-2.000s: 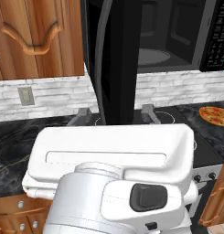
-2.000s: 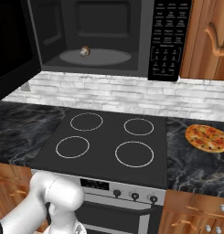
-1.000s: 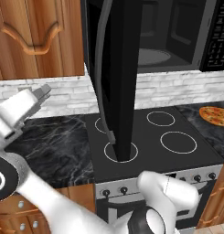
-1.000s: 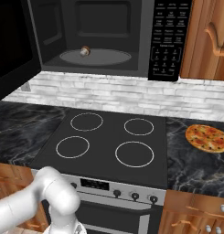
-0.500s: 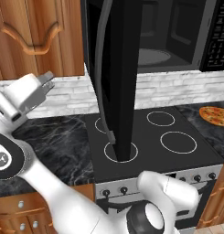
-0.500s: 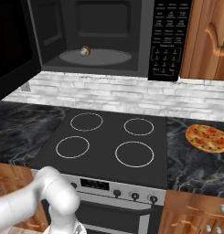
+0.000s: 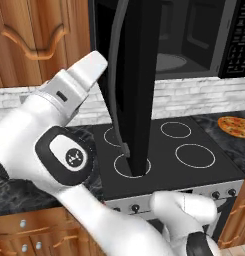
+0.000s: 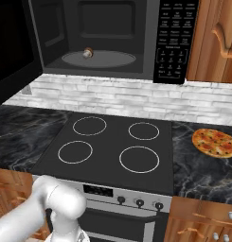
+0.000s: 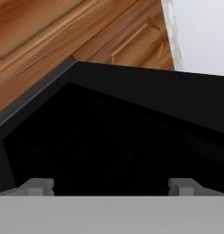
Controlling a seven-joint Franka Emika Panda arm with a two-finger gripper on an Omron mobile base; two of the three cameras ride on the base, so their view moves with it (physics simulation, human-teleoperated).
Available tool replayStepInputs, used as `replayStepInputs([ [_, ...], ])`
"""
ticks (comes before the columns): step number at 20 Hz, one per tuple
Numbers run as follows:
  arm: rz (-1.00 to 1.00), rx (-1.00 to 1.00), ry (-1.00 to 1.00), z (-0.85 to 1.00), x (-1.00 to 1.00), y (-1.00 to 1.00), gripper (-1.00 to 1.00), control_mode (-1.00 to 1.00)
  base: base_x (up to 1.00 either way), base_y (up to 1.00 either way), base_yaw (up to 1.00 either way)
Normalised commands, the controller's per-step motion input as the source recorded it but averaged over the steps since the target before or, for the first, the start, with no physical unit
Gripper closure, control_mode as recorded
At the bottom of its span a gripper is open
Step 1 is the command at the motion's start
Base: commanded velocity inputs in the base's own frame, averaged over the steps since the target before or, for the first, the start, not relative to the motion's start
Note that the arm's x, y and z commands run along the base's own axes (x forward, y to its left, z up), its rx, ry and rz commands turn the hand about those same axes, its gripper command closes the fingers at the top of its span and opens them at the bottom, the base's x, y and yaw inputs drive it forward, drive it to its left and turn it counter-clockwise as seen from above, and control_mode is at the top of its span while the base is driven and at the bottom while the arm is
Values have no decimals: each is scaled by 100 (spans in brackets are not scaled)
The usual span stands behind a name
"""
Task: Close the microwave door.
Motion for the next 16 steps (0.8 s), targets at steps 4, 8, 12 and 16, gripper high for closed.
replayStepInputs([
  [4,41,0,14,2,0,-100,-100,-100,0,0,0],
  [8,37,0,1,8,-17,-100,-100,-100,0,0,0],
  [12,33,0,0,24,-25,-100,-100,-100,0,0,0],
  [16,29,0,5,25,-4,-100,-100,-100,0,0,0],
])
